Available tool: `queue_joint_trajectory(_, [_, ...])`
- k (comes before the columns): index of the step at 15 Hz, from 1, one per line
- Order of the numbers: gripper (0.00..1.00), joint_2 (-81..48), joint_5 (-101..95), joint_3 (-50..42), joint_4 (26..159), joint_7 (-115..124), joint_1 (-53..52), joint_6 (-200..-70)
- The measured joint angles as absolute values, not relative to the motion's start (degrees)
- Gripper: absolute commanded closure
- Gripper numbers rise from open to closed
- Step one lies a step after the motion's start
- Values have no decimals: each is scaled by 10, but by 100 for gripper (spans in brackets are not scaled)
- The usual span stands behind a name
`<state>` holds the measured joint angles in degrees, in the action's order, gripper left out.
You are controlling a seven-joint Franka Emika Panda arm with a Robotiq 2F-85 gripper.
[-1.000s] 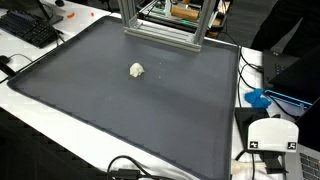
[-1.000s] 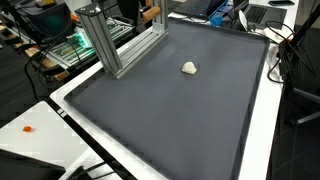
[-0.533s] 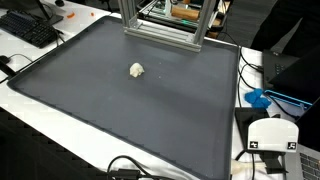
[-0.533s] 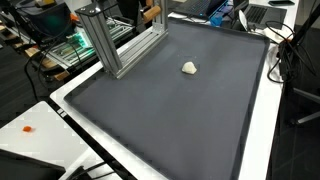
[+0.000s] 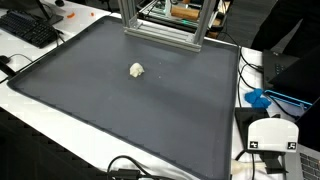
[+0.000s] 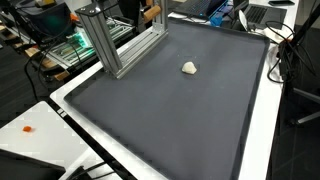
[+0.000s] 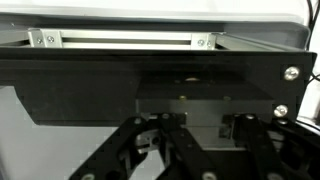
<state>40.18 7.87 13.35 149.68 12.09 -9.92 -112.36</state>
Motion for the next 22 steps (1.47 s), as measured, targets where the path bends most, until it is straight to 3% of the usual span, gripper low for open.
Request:
queue_joint_trajectory(9, [78, 360, 38, 130, 1408, 83, -95, -1123])
queue_joint_trajectory(19, [78, 179, -39, 130, 1297, 77, -75, -1209])
queue_joint_trajectory(20, [53, 162, -40, 128, 1291, 75, -74, -1222])
queue_joint_trajectory(22, [53, 136, -40, 124, 1282, 73, -74, -1243])
